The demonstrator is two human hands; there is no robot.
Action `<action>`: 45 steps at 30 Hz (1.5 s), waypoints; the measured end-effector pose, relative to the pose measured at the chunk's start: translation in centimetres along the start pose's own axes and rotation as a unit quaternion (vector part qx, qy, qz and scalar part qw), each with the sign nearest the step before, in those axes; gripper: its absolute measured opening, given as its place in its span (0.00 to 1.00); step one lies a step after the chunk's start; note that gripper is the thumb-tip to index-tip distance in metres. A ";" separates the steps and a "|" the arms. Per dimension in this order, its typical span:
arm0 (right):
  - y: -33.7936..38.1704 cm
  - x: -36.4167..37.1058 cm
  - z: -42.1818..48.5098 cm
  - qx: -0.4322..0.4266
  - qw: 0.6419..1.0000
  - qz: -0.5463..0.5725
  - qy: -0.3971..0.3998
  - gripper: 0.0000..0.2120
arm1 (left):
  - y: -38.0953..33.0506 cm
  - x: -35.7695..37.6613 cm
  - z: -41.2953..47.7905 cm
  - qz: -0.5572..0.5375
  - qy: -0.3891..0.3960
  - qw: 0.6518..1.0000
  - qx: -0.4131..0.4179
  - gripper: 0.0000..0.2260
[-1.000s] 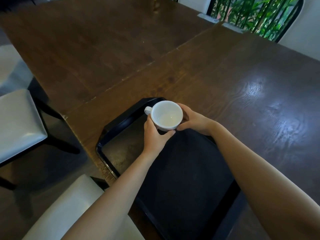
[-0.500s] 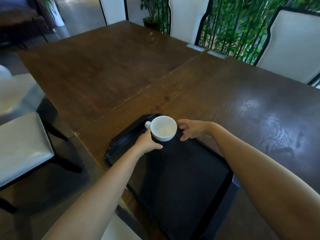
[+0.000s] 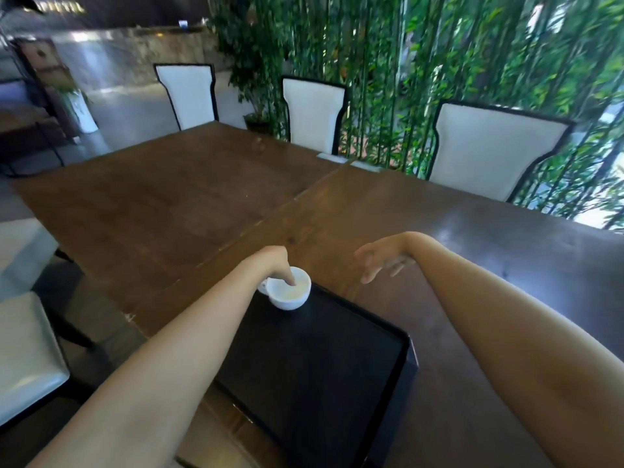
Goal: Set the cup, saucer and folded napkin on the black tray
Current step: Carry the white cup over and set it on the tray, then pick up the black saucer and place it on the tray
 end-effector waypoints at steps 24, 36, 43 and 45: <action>-26.5 -5.2 -23.9 0.262 0.949 0.030 -0.172 0.38 | -36.7 -3.7 -5.9 0.191 0.021 0.908 0.372 0.30; -38.1 -4.6 -27.8 0.278 0.938 0.089 -0.187 0.35 | -48.4 1.9 -6.1 0.183 0.066 0.890 0.413 0.29; -43.3 -2.4 -26.1 0.243 0.943 0.114 -0.196 0.34 | -51.5 6.6 -4.7 0.196 0.078 0.883 0.420 0.29; -44.7 -1.3 -25.2 0.234 0.943 0.126 -0.201 0.34 | -51.7 8.2 -4.1 0.184 0.084 0.886 0.418 0.29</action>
Point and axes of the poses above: each hand's wrist, its own z-axis towards the middle knuckle, its own x-axis out of the palm, y = z × x, the point moved 1 cm from there along z, towards the middle knuckle, and after that the axes turned 7 degrees about z, right-handed, at the moved point
